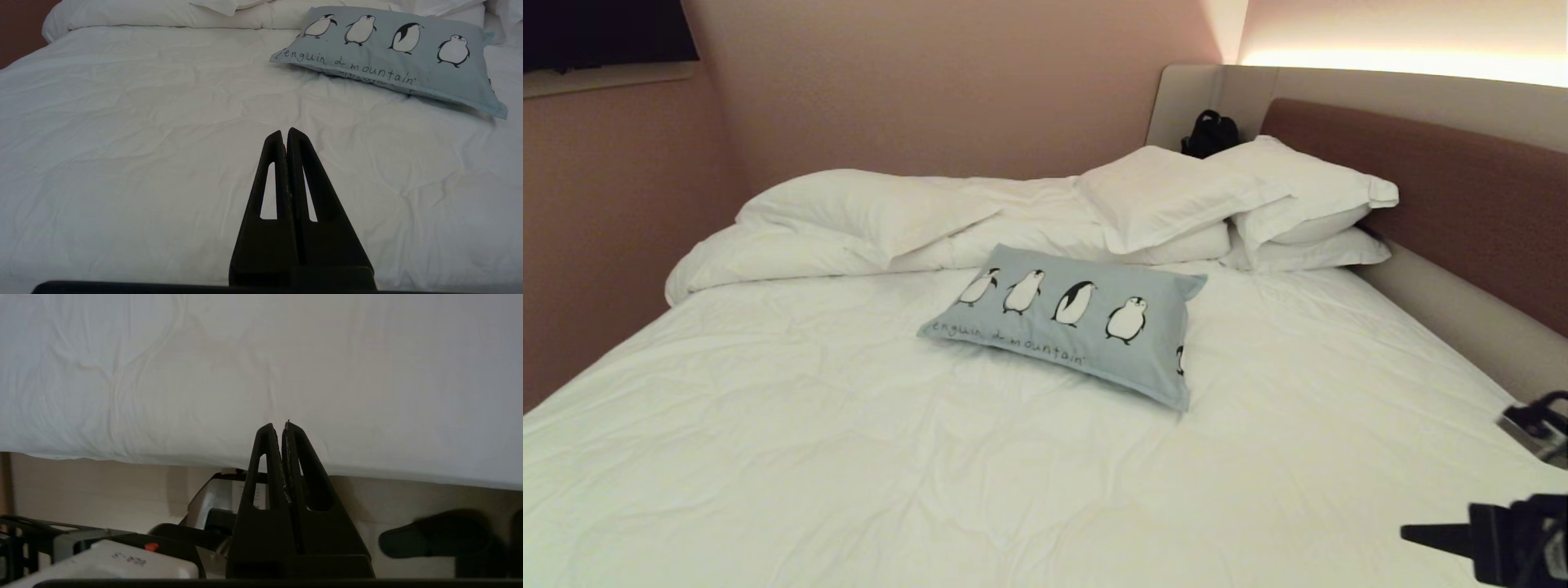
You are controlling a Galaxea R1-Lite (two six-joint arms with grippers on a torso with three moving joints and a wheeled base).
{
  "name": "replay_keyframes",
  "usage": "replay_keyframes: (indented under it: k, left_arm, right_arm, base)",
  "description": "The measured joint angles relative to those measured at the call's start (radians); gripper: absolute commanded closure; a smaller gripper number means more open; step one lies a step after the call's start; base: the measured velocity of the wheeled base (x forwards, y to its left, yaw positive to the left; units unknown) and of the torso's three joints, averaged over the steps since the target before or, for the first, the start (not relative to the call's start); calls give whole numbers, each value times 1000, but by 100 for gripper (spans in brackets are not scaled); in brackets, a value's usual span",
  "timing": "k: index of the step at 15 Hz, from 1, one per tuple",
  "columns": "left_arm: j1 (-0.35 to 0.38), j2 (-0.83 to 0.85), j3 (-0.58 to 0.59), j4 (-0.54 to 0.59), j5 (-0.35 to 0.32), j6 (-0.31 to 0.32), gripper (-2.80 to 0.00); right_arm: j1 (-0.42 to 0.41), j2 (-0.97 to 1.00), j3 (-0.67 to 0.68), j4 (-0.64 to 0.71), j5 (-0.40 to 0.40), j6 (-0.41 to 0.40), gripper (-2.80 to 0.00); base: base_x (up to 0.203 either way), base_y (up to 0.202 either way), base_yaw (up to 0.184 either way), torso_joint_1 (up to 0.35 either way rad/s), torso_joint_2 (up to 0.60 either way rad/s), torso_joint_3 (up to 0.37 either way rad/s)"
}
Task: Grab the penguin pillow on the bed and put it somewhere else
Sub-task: Pick up the pillow
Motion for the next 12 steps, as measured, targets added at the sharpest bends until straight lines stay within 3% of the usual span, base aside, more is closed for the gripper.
replay_keyframes:
  k: [6,12]
  left_arm:
    - [0,0,0,0,0,0,0]
    - [0,0,0,0,0,0,0]
  right_arm:
    - [-2,566,-325,-272,70,57,0]
    - [-1,901,-642,-488,74,73,0]
  base:
    - [0,0,0,0,0,0]
    - [0,0,0,0,0,0]
